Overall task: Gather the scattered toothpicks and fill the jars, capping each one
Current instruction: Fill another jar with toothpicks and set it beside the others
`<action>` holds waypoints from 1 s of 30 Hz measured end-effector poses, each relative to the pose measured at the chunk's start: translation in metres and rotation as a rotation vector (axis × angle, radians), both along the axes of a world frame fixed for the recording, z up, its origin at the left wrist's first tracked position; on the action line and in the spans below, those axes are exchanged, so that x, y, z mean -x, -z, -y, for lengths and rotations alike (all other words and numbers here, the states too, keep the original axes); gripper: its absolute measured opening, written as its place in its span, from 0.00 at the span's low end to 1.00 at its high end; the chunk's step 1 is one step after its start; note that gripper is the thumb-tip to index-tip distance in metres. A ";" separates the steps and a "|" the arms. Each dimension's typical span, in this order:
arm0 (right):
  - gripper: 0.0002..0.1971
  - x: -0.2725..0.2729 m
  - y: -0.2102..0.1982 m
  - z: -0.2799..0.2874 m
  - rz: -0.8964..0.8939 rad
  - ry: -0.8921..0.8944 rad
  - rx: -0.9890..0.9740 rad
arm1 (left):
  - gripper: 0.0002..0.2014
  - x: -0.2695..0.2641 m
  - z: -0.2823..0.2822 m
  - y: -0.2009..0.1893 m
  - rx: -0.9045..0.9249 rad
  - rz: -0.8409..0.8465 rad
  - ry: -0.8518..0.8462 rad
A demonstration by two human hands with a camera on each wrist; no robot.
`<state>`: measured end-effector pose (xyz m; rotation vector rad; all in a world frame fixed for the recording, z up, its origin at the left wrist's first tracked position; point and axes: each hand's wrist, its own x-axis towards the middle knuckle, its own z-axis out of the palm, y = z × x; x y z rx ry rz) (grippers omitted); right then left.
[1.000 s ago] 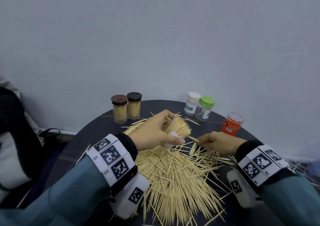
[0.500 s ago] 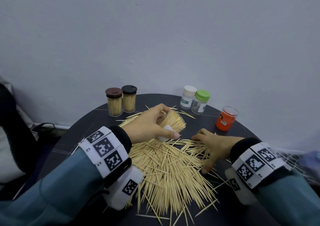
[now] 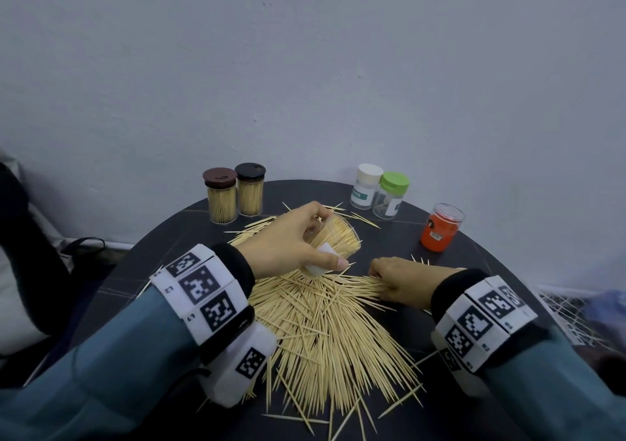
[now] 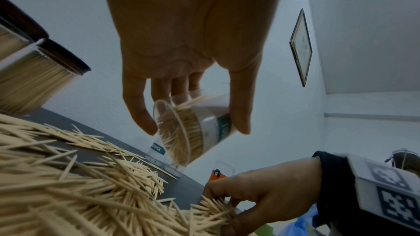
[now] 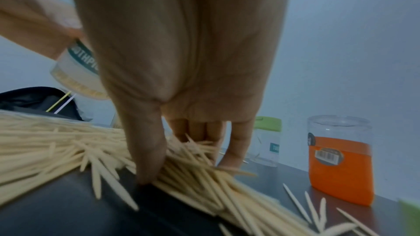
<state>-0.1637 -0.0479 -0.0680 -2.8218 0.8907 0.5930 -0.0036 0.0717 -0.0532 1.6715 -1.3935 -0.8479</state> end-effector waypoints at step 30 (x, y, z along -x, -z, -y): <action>0.14 -0.025 -0.061 -0.015 1.571 0.267 -1.015 | 0.28 0.010 -0.004 -0.002 -0.055 -0.035 0.067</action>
